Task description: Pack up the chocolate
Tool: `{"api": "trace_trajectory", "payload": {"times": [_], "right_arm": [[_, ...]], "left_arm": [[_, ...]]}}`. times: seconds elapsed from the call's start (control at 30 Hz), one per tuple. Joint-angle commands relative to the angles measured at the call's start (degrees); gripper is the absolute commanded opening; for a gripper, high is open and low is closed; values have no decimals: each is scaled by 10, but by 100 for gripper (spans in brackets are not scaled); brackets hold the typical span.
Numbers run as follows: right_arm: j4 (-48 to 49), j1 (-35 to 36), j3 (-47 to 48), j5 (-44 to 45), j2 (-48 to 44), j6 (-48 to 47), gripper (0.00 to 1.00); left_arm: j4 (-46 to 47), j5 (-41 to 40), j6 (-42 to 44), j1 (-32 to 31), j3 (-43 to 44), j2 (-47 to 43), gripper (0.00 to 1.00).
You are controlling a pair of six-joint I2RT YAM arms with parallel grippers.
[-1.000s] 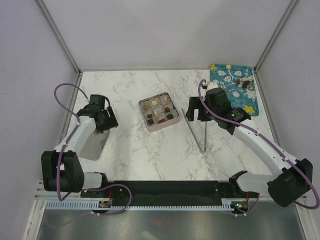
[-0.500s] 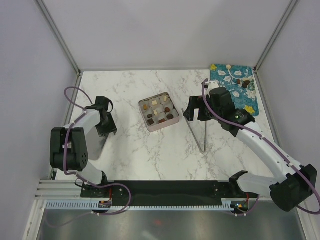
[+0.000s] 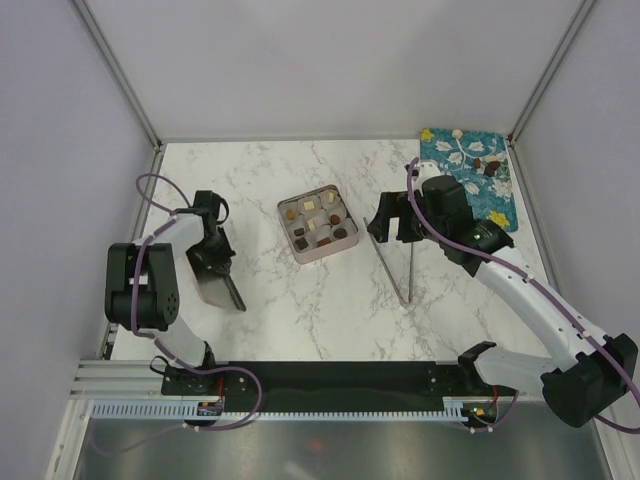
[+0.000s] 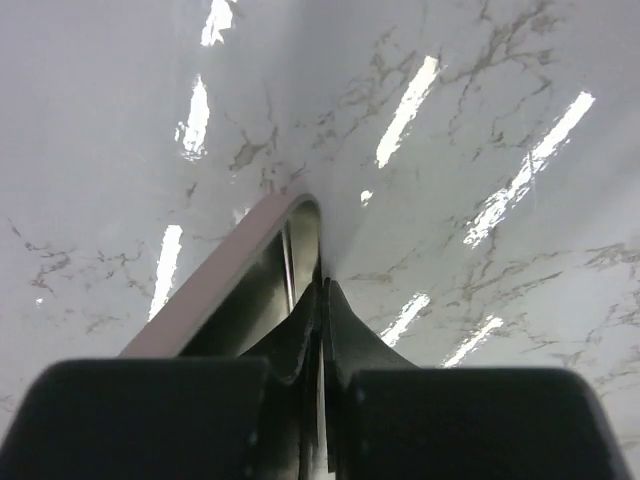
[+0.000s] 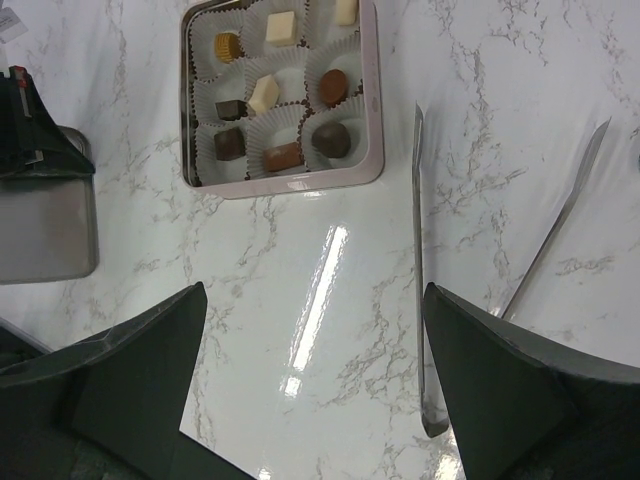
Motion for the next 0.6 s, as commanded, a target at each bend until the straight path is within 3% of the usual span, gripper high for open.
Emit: {"api": "trace_trajectory", "payload": {"times": [0.0,0.5,0.57], "right_arm": [[23,0,8,-6,-19,1,98],[38,0,-18,-71,-7,23,98],[40,2,-20,-85,4,24,98]], "left_arm": [[1,67,5,-5,-8,-9,2],[-33,71,25,-5,34,-77,2],[-48,43,-7,-5,35,-89,11]]}}
